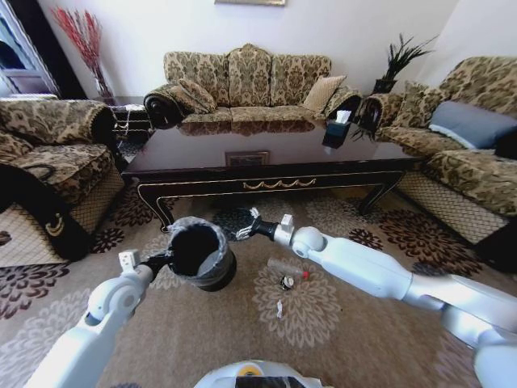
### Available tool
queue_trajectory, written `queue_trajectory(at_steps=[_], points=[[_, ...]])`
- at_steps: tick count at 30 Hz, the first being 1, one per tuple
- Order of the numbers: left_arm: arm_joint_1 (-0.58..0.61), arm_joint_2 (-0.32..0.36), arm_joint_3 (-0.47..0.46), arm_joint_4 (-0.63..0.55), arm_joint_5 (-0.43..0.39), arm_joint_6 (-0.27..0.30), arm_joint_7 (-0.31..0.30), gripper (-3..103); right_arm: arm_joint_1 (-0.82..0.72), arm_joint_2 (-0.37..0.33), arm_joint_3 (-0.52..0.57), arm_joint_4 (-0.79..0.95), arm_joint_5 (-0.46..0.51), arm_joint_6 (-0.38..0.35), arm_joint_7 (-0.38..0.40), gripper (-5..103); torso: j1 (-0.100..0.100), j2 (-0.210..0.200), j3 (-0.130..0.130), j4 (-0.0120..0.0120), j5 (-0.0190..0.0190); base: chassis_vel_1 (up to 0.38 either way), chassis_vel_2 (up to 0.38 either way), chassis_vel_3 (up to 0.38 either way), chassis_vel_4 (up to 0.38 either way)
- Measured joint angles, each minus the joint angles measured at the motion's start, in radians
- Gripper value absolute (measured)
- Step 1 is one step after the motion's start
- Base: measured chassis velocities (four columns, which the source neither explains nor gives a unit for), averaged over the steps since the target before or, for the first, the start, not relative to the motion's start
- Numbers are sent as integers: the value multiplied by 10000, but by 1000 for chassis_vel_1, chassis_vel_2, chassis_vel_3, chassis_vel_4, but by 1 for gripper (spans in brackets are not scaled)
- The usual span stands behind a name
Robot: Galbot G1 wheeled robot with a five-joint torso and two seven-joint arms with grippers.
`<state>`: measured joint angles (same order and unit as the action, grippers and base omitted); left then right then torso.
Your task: Move to the front of the table and pick up the trash from the floor, then place it into the trash bin.
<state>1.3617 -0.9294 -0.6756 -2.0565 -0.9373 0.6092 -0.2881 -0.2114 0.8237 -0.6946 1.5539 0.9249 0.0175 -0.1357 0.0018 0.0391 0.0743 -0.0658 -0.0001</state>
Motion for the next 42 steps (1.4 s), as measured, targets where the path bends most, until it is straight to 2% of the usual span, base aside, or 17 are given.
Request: queue_trajectory(at_steps=[1,5,8,10,11,13,14,15,19,24,27,32,35,42], points=[[92,64,-208,-61,-156,10,-54,3,-144,15,118,-246,-33,-368,334,100,0,0,0,2,1,0,0,0,0],[202,157,-505,-164,-395,24,-137,3,-467,120,374,-781,-187,-827,797,100,0,0,0,2,0,0,0,0,0],[172,487,-624,-272,-716,88,-264,3,-1832,281,1367,-1612,-512,-1673,2075,100,0,0,0,0,1,0,0,0,0],[171,580,-598,-282,-741,103,-265,3,-2159,295,1581,-1759,-597,-1754,2190,100,0,0,0,-6,1,0,0,0,0],[172,685,-558,-285,-764,111,-267,3,-2589,314,1899,-1985,-891,-1771,2165,100,0,-1,1,-6,6,0,0,0,0],[164,876,-478,-286,-778,116,-267,3,-3181,312,2413,-2447,-1574,-1588,1505,100,0,0,-1,-7,0,0,0,0,0],[201,946,-465,-286,-779,116,-267,3,-3415,331,2574,-2764,-1986,-1418,809,100,0,0,0,-8,1,0,0,0,0],[201,946,-465,-286,-779,116,-267,3,-3415,331,2574,-2764,-1986,-1418,809,100,0,0,0,-8,1,0,0,0,0],[242,985,-378,-261,-779,117,-269,3,-3636,582,2826,-4032,-3346,-714,-525,100,0,0,0,1,-1,0,0,0,0],[257,944,-346,-237,-775,117,-266,3,-3644,809,2836,-4844,-3699,-426,-989,100,0,0,0,1,2,0,0,0,0],[254,939,-341,-192,-768,117,-263,3,-3614,1038,2744,-5725,-4107,368,-2096,100,0,0,0,-1,2,0,0,0,0],[229,947,-338,-176,-772,113,-259,3,-3554,1247,2684,-6171,-4281,438,-2064,100,0,0,0,-1,1,0,0,0,0],[251,938,-324,-146,-775,106,-248,3,-3478,1532,2604,-6490,-4282,171,-1448,100,0,0,0,0,1,0,0,0,0],[254,999,-313,-140,-785,95,-245,3,-3449,1812,2545,-6761,-4503,-360,-890,100,0,0,0,0,1,0,0,0,0]])
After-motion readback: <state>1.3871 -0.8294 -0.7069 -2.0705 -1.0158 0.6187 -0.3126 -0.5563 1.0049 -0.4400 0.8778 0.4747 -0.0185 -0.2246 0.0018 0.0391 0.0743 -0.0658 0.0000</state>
